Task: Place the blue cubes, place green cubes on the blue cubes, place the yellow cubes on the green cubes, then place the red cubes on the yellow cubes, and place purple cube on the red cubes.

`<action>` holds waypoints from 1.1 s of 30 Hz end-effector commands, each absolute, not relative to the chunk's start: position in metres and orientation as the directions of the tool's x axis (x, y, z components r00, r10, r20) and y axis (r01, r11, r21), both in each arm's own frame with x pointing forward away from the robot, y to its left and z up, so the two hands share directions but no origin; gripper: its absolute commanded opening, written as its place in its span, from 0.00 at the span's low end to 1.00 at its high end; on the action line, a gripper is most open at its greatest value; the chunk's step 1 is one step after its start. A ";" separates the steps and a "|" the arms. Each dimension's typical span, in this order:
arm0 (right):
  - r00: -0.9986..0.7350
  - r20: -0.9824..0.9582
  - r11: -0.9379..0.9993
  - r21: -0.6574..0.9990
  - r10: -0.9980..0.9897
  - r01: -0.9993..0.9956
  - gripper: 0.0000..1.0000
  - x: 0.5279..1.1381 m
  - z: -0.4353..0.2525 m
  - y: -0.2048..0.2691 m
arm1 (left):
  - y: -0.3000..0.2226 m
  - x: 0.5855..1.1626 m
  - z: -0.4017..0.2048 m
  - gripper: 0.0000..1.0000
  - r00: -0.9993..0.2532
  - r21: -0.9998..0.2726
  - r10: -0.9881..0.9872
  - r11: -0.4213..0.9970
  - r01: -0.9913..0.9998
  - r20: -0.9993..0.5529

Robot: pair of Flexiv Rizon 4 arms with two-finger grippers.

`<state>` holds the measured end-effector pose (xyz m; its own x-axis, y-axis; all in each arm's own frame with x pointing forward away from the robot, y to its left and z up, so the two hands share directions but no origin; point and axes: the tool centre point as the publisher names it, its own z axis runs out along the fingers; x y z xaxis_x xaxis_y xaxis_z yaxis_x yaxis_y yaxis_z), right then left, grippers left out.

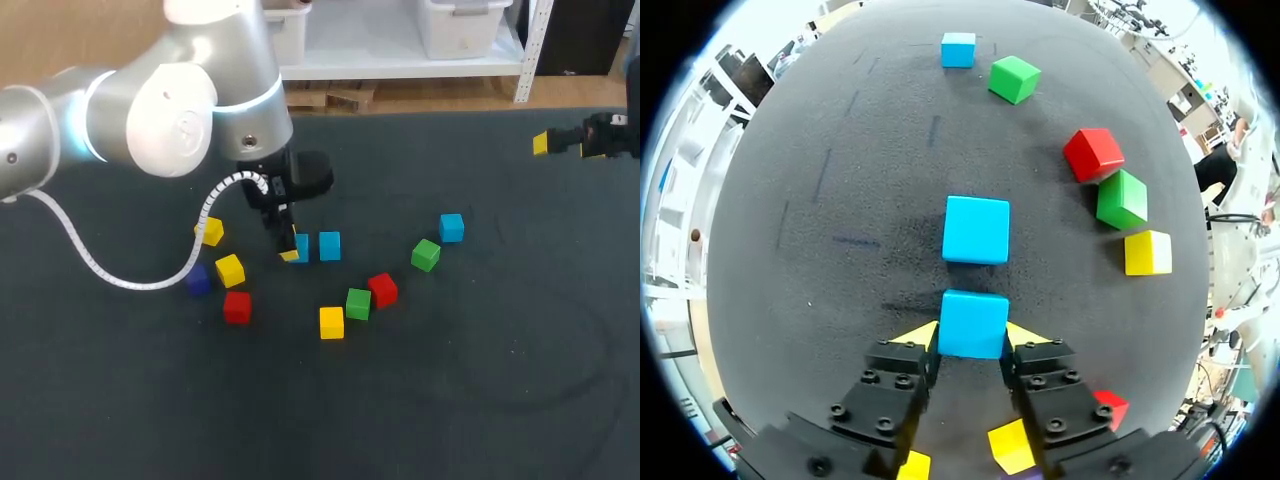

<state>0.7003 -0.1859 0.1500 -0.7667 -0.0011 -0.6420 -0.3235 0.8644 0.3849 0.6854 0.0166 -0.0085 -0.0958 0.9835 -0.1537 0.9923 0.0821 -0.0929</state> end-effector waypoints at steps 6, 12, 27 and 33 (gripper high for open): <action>-0.766 -0.642 0.866 0.383 0.000 -0.322 1.00 0.700 0.150 -0.185 | 0.018 0.685 -0.009 0.60 -0.095 -0.093 0.983 0.081 0.992 -0.159; -0.766 -0.642 0.866 0.383 0.000 -0.322 1.00 0.700 0.150 -0.185 | 0.017 0.686 -0.009 0.59 -0.096 -0.093 0.982 0.082 0.992 -0.160; -0.766 -0.642 0.866 0.383 0.000 -0.322 1.00 0.700 0.150 -0.185 | 0.036 0.680 0.023 1.00 -0.179 -0.093 0.953 0.160 0.983 -0.244; -0.766 -0.642 0.866 0.383 0.000 -0.322 1.00 0.700 0.150 -0.185 | 0.049 0.671 0.041 1.00 -0.176 -0.078 0.935 0.159 0.984 -0.307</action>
